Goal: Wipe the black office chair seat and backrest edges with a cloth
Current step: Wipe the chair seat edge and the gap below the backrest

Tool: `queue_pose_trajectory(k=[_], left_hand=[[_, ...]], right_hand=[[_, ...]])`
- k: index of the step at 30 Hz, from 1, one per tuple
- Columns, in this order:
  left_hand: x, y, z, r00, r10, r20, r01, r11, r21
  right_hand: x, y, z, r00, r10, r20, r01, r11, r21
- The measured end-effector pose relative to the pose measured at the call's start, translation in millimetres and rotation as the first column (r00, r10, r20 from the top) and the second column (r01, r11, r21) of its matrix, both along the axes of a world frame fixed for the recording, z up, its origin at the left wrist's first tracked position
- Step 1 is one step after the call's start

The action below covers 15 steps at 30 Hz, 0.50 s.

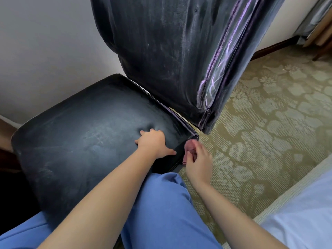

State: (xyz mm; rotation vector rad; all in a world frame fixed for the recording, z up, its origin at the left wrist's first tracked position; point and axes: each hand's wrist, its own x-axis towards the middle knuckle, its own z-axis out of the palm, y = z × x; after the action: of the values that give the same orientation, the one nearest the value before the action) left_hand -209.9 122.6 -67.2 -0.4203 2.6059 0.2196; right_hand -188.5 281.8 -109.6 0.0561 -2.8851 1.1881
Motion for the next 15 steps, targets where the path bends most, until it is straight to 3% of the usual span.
queue_pose_trajectory(k=[6,12,15], left_hand=[[8,3,2,1.000,-0.003,-0.005,0.003,1.000,-0.027],[10,6,7,1.000,-0.016,0.018,0.017,0.998,-0.053],[11,8,6,0.999,-0.027,0.033,0.029,0.997,-0.065]], right_hand=[[-56,-13,6,0.919,-0.225,0.323,0.289,0.943,-0.167],[1,-5,3,0.970,-0.128,0.206,0.158,0.978,-0.137],[-1,-8,-5,0.965,-0.171,0.200,0.207,0.962,-0.179]])
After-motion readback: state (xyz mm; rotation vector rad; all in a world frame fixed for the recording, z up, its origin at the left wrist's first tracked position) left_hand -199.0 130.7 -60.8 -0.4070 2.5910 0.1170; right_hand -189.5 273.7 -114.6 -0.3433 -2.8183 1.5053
